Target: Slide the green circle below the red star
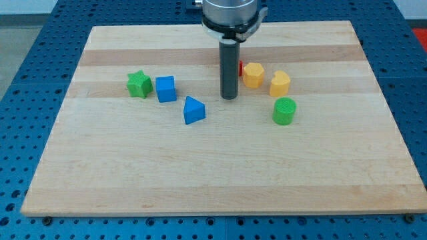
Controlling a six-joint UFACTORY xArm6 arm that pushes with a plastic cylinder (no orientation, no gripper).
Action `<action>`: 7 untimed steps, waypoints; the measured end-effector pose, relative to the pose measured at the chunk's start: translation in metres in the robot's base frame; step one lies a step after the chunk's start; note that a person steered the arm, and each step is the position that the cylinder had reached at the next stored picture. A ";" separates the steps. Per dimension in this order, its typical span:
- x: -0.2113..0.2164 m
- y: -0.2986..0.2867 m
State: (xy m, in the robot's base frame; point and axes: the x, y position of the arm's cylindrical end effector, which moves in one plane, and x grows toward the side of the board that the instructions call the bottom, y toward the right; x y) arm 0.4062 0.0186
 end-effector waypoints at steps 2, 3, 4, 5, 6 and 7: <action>-0.008 0.002; -0.014 0.002; -0.020 0.009; -0.032 0.018; -0.037 0.039; -0.039 0.067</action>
State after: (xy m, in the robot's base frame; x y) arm 0.3667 0.0854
